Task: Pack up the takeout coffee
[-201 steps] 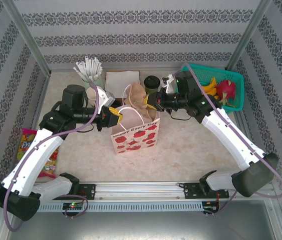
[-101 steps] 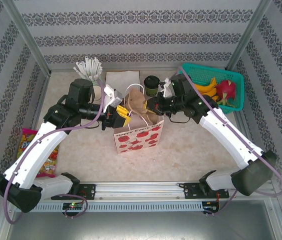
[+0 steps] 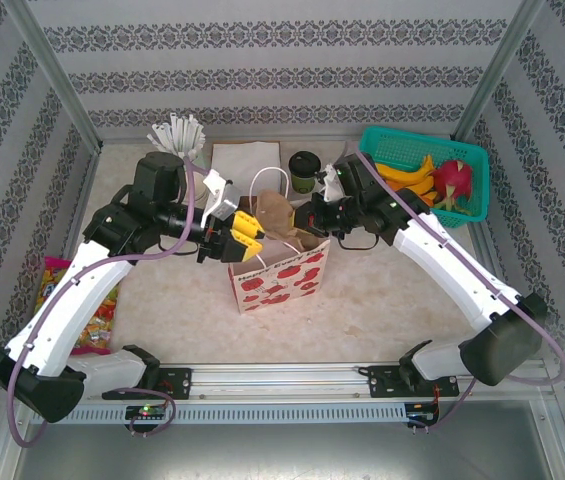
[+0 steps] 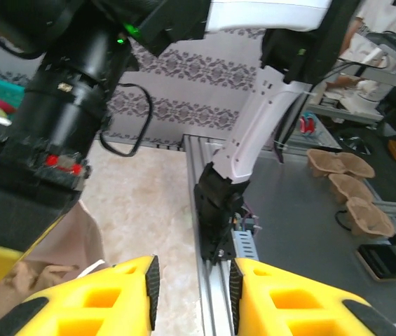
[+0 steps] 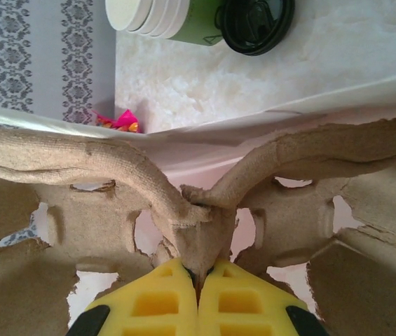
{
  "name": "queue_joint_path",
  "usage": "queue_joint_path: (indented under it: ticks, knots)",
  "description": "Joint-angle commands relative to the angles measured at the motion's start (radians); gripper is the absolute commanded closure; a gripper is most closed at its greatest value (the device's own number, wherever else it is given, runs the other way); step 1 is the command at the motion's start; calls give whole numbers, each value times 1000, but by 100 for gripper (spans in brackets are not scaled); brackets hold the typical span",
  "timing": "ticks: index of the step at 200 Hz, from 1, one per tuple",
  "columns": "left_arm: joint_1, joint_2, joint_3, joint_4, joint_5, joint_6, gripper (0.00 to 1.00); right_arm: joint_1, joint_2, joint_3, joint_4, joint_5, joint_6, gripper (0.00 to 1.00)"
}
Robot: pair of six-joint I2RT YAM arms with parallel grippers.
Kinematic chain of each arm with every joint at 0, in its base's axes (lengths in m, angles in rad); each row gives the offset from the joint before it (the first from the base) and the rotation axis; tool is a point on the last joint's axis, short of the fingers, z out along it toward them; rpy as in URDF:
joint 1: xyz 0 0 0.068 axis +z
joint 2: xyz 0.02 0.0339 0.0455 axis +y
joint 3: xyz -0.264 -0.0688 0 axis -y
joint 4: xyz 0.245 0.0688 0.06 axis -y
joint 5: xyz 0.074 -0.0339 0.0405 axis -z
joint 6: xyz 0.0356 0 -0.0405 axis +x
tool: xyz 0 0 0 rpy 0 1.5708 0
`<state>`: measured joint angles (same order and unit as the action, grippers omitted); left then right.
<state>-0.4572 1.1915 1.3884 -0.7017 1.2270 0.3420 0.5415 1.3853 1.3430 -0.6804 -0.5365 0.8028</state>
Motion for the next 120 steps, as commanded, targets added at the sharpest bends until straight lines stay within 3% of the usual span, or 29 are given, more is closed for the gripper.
queue_joint_path:
  ticks: [1,7,16,37,52,92,120]
  knots:
    - [-18,21,26,-92,66,96,61,11,8,-6,-31,30,-34,100]
    - [-17,22,25,-92,31,85,54,11,7,-7,-26,24,-35,100]
    - [-18,15,17,-75,-58,55,35,12,1,-9,-14,17,-32,100]
    - [-17,-11,-43,37,-348,-97,27,12,-11,-9,-3,22,-28,100]
    - [-17,-24,-64,65,-459,-174,25,12,-9,-5,-19,32,-33,100]
    - [-18,-58,-96,23,-540,-279,17,24,-7,-5,-53,62,-48,100]
    - [-23,-47,-96,-7,-415,-308,16,40,9,19,-84,106,-59,100]
